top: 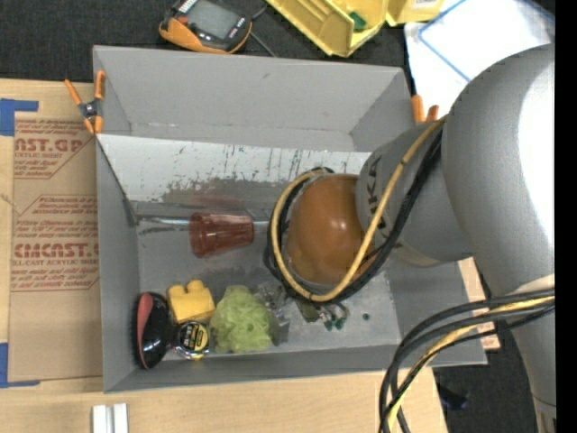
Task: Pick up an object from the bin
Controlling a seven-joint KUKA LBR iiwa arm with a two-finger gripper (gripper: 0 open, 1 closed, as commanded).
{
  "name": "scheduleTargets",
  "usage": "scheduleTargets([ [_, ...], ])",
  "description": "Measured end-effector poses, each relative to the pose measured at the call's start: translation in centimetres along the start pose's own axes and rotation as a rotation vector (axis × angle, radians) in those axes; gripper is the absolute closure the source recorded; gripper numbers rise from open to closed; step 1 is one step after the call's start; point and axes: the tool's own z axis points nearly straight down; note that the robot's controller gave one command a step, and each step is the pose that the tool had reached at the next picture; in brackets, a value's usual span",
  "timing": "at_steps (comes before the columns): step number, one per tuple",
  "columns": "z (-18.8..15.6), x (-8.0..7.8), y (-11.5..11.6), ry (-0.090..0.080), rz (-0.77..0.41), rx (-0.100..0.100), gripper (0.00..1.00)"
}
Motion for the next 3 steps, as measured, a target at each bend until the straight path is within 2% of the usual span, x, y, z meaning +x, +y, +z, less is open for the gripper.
scheduleTargets([
  [1,-2.0,0.2,0.1,0.009,0.000,-0.002,1.00],
  [2,-5.7,-0.1,0.0,0.001,0.000,0.000,1.00],
  [3,-8.1,-0.1,0.0,0.002,0.000,0.000,1.00],
])
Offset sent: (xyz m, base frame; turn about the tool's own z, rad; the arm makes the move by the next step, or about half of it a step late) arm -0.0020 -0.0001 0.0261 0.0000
